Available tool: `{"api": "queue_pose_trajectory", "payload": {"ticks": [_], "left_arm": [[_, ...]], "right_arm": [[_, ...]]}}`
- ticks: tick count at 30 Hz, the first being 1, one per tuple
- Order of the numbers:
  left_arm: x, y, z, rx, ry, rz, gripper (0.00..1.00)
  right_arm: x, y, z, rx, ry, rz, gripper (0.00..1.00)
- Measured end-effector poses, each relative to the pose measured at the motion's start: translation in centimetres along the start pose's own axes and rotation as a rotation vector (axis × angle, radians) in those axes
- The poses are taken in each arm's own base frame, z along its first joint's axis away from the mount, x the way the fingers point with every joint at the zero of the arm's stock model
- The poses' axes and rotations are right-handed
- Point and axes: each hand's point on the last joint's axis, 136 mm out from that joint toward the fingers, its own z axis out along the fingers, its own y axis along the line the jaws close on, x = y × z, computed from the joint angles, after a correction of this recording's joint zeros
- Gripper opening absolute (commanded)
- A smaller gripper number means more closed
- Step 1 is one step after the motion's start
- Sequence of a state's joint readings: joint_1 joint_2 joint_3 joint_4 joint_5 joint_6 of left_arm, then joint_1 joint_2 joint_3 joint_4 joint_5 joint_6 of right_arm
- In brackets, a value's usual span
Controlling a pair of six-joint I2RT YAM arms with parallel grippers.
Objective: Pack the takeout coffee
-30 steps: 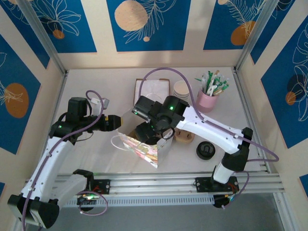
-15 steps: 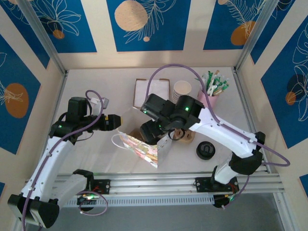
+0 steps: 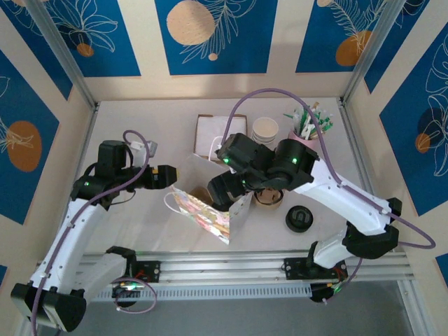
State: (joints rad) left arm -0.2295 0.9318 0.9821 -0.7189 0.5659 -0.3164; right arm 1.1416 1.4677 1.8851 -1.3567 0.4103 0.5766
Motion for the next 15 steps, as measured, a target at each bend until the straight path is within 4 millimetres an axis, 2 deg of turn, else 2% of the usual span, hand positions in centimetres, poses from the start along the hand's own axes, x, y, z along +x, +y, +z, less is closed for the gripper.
{"api": "queue_pose_trajectory", "payload": {"ticks": [6, 15], "left_arm": [[-0.8, -0.4, -0.8, -0.012, -0.04, 0.016, 0.86], [-2.6, -1.2, -3.1, -0.051, -0.16, 0.067, 0.87]], "right_arm": [[-1.2, -0.6, -2.7, -0.025, -0.124, 0.01, 0.92], [-3.0, -3.7, -7.6, -0.014, -0.394, 0.065, 0.93]]}}
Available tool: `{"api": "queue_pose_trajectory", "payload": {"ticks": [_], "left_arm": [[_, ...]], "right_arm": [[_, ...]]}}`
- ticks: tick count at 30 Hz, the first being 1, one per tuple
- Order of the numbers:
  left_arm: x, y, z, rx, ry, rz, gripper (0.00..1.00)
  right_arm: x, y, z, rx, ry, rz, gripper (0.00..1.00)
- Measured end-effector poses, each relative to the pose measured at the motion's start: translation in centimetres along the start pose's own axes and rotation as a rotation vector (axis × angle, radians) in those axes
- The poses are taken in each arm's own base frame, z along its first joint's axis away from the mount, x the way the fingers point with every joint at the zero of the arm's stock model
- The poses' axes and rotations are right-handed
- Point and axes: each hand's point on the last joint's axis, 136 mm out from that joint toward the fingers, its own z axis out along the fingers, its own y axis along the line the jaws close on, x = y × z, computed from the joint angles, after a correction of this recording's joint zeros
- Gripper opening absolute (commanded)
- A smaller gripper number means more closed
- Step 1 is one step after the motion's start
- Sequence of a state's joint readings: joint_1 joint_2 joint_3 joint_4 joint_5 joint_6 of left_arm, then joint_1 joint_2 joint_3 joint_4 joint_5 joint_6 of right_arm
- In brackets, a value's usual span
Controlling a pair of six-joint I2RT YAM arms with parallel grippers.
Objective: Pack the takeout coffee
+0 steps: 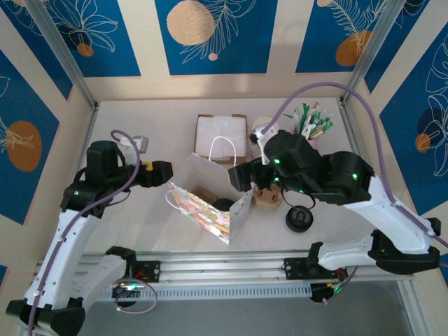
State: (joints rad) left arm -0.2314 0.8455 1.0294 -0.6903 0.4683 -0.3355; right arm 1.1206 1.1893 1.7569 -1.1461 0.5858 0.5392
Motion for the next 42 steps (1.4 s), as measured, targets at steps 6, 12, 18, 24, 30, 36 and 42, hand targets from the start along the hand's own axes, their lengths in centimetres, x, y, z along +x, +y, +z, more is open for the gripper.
{"api": "queue_pose_trajectory", "payload": {"ticks": [6, 12, 18, 24, 30, 36, 42], "left_arm": [[-1.2, 0.7, -1.5, -0.085, -0.09, 0.021, 0.89], [-2.8, 0.9, -4.4, -0.161, -0.234, 0.037, 0.89], [-3.4, 1.0, -5.6, -0.184, -0.295, 0.004, 0.89], [-3.2, 1.2, -5.4, -0.189, -0.287, -0.011, 0.89], [-2.2, 1.8, -4.4, -0.191, -0.235, -0.041, 0.89], [-1.2, 2.5, -3.3, -0.198, -0.184, -0.06, 0.88], [-0.3, 2.9, -2.6, -0.194, -0.145, -0.076, 0.87]], "right_arm": [[-2.9, -4.3, -2.7, 0.103, -0.218, 0.092, 0.92], [-3.7, -11.6, -3.7, 0.332, -0.309, 0.218, 0.86], [-3.3, -19.2, -2.7, 0.506, -0.274, 0.371, 0.67], [-1.3, -26.1, 1.1, 0.538, -0.153, 0.597, 0.55], [-0.2, -28.6, 4.9, 0.509, -0.06, 0.672, 0.49], [0.6, -30.2, 7.5, 0.514, 0.0, 0.699, 0.46], [1.4, -31.3, 9.1, 0.539, 0.045, 0.714, 0.39]]}}
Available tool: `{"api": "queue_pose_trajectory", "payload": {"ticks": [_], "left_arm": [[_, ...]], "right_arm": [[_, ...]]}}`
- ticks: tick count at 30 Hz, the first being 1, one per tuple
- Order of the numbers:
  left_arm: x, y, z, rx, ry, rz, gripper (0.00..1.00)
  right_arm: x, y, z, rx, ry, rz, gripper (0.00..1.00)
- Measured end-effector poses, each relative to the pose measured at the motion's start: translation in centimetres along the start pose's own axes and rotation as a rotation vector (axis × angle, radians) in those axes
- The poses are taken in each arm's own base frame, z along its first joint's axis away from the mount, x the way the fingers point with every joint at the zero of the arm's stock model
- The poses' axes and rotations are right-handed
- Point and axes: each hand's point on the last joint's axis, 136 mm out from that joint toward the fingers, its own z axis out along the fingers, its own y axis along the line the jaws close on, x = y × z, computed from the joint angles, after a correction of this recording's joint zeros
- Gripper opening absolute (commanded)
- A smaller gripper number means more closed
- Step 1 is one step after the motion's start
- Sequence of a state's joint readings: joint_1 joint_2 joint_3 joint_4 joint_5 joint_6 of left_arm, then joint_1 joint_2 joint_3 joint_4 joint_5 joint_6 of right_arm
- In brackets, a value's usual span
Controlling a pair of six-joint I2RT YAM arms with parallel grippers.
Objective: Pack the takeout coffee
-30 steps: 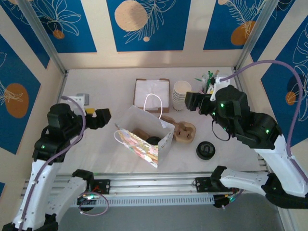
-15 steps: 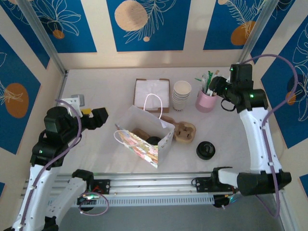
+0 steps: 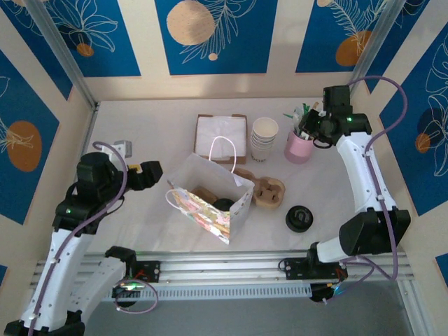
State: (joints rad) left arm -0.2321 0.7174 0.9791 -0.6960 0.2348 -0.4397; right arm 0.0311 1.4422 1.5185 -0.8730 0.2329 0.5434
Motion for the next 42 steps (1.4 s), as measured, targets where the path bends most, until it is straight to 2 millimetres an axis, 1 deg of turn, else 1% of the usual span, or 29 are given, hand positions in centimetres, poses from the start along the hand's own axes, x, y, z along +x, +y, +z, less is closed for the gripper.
{"api": "queue_pose_trajectory", "payload": {"ticks": [2, 7, 14, 15, 18, 19, 21, 22, 26, 28, 31, 34, 36, 42], "left_arm": [[0.2, 0.1, 0.2, -0.003, 0.008, -0.002, 0.87], [0.3, 0.2, 0.2, -0.003, 0.009, -0.002, 0.87], [0.4, 0.1, 0.2, 0.004, 0.013, -0.002, 0.87], [0.4, 0.0, 0.3, 0.005, 0.015, -0.003, 0.87], [0.4, 0.0, 0.3, 0.011, 0.02, -0.003, 0.87], [0.5, 0.0, 0.4, 0.012, 0.022, -0.003, 0.87], [0.5, -0.1, 0.4, 0.012, 0.022, -0.003, 0.87], [0.5, -0.1, 0.4, 0.013, 0.022, -0.003, 0.87], [0.6, -0.1, 0.4, 0.015, 0.027, -0.002, 0.87], [0.6, -0.1, 0.5, 0.016, 0.032, -0.003, 0.87], [0.7, 0.0, 0.9, 0.013, 0.043, -0.006, 0.87], [0.8, 0.1, 1.1, 0.011, 0.053, -0.007, 0.87], [0.8, 0.1, 1.1, 0.013, 0.054, -0.003, 0.87], [0.9, 0.0, 1.1, 0.018, 0.056, 0.007, 0.86]], "right_arm": [[0.0, -0.1, 0.4, 0.008, 0.006, 0.0, 0.36], [-0.1, -0.4, 0.8, 0.028, 0.003, 0.0, 0.35], [-0.6, -0.2, 1.5, 0.03, -0.005, 0.0, 0.24], [-0.7, -0.2, 1.6, 0.03, -0.005, 0.0, 0.21], [-0.9, -0.1, 1.8, 0.029, -0.008, -0.003, 0.18], [-1.0, 0.0, 1.8, 0.029, -0.009, -0.003, 0.15], [-1.2, 0.0, 1.7, 0.027, -0.013, -0.008, 0.13], [-1.3, 0.1, 1.6, 0.027, -0.017, -0.012, 0.11], [-1.7, 0.4, 1.2, 0.03, -0.034, -0.038, 0.07], [-1.7, 0.6, 1.0, 0.031, -0.039, -0.057, 0.07], [-1.6, 1.0, 0.5, 0.031, -0.045, -0.089, 0.07], [-1.7, 1.4, -0.6, 0.02, -0.065, -0.122, 0.07], [-1.7, 1.8, -1.7, 0.006, -0.082, -0.14, 0.08], [-2.2, 2.6, -5.8, -0.043, -0.163, -0.187, 0.08]]}}
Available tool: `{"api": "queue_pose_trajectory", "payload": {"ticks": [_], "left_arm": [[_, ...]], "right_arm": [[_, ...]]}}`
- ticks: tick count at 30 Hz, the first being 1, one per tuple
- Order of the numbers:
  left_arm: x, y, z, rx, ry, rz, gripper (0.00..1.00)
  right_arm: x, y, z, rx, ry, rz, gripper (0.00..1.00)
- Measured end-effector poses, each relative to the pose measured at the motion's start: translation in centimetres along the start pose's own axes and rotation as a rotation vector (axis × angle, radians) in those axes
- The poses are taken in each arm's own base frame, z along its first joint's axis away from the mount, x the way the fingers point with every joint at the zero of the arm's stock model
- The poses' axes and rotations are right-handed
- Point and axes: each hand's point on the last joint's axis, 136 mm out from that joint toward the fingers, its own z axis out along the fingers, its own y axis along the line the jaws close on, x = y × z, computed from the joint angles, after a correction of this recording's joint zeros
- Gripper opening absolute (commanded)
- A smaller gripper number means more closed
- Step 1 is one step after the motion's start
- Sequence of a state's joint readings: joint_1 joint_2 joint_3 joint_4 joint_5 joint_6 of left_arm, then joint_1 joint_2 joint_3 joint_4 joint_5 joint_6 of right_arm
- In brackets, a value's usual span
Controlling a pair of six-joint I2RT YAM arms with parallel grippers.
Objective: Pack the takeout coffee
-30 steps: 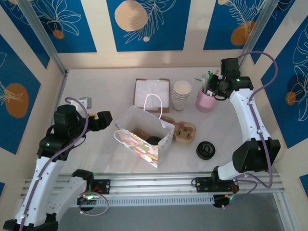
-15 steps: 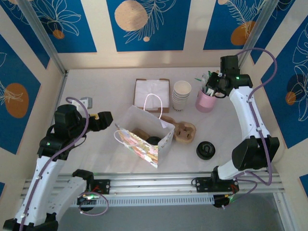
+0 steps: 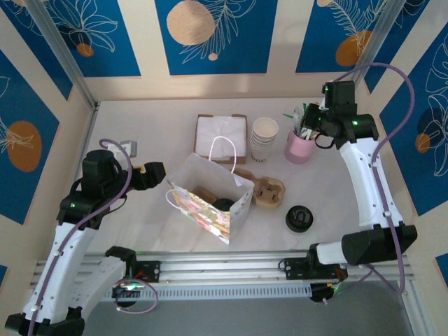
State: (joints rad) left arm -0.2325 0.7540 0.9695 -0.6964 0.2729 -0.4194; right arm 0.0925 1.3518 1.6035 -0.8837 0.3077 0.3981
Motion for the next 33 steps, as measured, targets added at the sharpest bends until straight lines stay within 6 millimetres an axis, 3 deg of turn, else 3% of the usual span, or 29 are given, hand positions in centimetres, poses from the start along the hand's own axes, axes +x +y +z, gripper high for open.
{"api": "queue_pose_trajectory", "payload": {"ticks": [9, 16, 23, 28, 33], "left_arm": [[-0.2, -0.6, -0.3, 0.027, 0.003, 0.009, 0.85], [0.0, -1.7, -0.1, 0.079, 0.051, 0.011, 0.8], [0.4, -2.6, 0.4, 0.124, 0.121, 0.038, 0.77], [1.0, -3.2, 1.2, 0.174, 0.175, 0.042, 0.73], [1.6, -3.1, 2.3, 0.186, 0.219, 0.056, 0.72]], "right_arm": [[-0.8, 0.5, -6.1, -0.065, -0.118, -0.042, 0.0], [-1.4, 1.8, -14.6, -0.211, -0.287, -0.061, 0.0], [0.3, 4.0, -21.4, -0.427, -0.375, -0.096, 0.0], [1.7, 6.4, -24.1, -0.622, -0.363, -0.1, 0.0], [3.2, 7.9, -24.7, -0.751, -0.327, -0.097, 0.0]]}}
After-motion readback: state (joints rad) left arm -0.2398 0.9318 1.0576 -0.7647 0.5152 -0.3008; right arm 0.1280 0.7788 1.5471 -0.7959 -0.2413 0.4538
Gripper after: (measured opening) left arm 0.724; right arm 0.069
